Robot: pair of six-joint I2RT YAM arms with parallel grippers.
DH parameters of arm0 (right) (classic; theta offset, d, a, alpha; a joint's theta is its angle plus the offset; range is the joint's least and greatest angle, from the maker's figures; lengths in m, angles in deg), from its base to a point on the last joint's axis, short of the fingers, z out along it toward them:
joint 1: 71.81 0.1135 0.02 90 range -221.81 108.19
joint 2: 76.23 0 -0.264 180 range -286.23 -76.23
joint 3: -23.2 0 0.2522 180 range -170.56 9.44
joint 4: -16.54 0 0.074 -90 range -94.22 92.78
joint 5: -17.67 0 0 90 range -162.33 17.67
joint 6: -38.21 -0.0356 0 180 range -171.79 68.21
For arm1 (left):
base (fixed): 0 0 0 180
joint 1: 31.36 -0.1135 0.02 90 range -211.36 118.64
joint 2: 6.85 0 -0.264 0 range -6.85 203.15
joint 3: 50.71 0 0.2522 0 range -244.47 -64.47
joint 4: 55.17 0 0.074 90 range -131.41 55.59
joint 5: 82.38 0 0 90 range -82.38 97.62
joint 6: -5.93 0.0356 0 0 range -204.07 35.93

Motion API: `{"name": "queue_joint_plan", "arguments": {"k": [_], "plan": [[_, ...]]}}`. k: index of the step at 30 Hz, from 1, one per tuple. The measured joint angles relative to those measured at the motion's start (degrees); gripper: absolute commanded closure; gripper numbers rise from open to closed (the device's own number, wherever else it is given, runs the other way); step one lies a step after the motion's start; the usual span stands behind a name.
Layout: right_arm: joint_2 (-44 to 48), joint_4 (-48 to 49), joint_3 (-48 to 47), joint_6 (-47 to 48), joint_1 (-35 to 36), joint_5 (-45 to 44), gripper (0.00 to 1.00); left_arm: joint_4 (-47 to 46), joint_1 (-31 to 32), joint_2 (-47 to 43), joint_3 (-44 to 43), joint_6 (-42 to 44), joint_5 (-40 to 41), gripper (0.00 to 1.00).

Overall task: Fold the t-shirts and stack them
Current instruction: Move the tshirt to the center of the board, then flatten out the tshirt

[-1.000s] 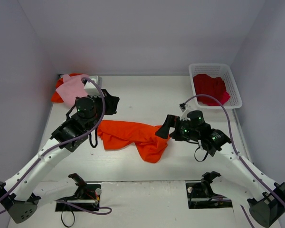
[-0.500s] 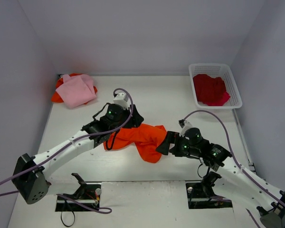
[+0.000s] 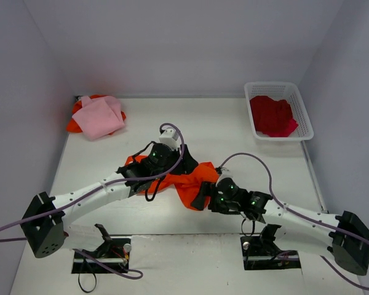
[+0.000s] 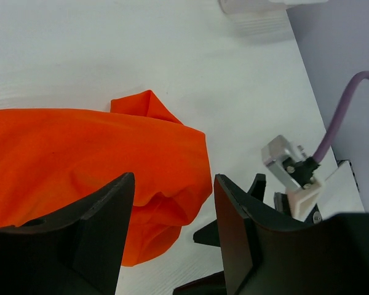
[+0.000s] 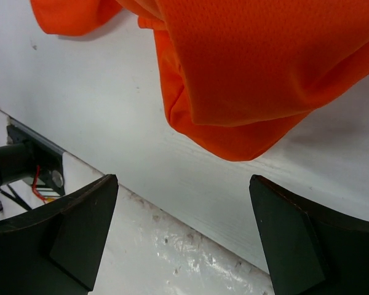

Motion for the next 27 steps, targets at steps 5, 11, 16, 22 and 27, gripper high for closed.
{"name": "queue_joint_plan", "arguments": {"k": [5,11,16,22,27], "plan": [[-6.1,4.2,0.9,-2.4,4.4,-4.7,0.2,0.0,0.0,0.0,0.0,0.0,1.1,0.51],[-7.5,6.3,1.0,-3.7,5.5,-9.0,0.24,1.0,0.0,-1.5,0.1,0.1,2.7,0.51],[-6.3,0.7,-2.1,-3.5,6.9,-13.2,0.3,2.1,0.0,-4.1,0.3,0.5,4.3,0.51],[-10.8,-6.3,-17.3,-1.0,14.9,-21.8,0.32,2.1,0.0,-4.8,0.3,0.5,5.8,0.51],[-24.5,-11.6,-27.1,1.6,19.1,-29.6,0.32,3.2,0.0,-5.1,0.8,1.1,6.7,0.51]]}}
